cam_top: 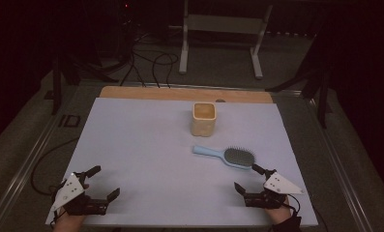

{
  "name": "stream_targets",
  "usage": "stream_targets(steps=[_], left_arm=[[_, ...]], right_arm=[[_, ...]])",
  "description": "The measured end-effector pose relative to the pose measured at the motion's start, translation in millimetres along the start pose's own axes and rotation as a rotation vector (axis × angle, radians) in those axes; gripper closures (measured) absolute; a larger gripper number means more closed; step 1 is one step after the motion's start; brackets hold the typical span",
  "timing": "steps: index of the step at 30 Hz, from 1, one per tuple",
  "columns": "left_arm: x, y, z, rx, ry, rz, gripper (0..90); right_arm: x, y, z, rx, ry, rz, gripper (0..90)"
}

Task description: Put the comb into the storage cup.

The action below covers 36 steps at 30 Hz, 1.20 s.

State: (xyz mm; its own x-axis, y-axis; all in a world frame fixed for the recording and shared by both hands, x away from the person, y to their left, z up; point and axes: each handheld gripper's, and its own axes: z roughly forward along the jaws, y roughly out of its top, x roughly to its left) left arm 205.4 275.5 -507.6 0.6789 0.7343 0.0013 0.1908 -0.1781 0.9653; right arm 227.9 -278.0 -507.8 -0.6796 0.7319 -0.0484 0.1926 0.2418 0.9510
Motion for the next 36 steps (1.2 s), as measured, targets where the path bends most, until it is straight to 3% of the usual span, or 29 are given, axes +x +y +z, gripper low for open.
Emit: stream_targets(steps=[6, 15, 23, 29, 36], left_arm=[[0.8, 0.0, -0.7, -0.004, 0.005, -0.007, 0.0], [0.8, 0.1, -0.4, -0.007, -0.001, -0.008, 0.0], [1.0, 0.0, 0.6, -0.001, -0.005, -0.006, 0.0], [-0.2, 0.7, 0.8, 0.000, -0.003, -0.003, 0.0], [-0.7, 1.5, -0.2, -0.003, 0.002, 0.003, 0.0]], right_arm=[[0.8, 1.0, 0.6, 0.021, 0.002, -0.005, 9.1], [8.0, 6.8, -0.6, 0.056, 0.052, -0.021, 9.0], [8.2, 12.3, -1.5, 0.070, 0.064, 0.003, 9.0], [10.1, 31.9, -8.7, 0.045, 0.078, -0.001, 9.0], [11.3, 61.6, -13.6, 0.010, 0.089, -0.047, 9.0]])
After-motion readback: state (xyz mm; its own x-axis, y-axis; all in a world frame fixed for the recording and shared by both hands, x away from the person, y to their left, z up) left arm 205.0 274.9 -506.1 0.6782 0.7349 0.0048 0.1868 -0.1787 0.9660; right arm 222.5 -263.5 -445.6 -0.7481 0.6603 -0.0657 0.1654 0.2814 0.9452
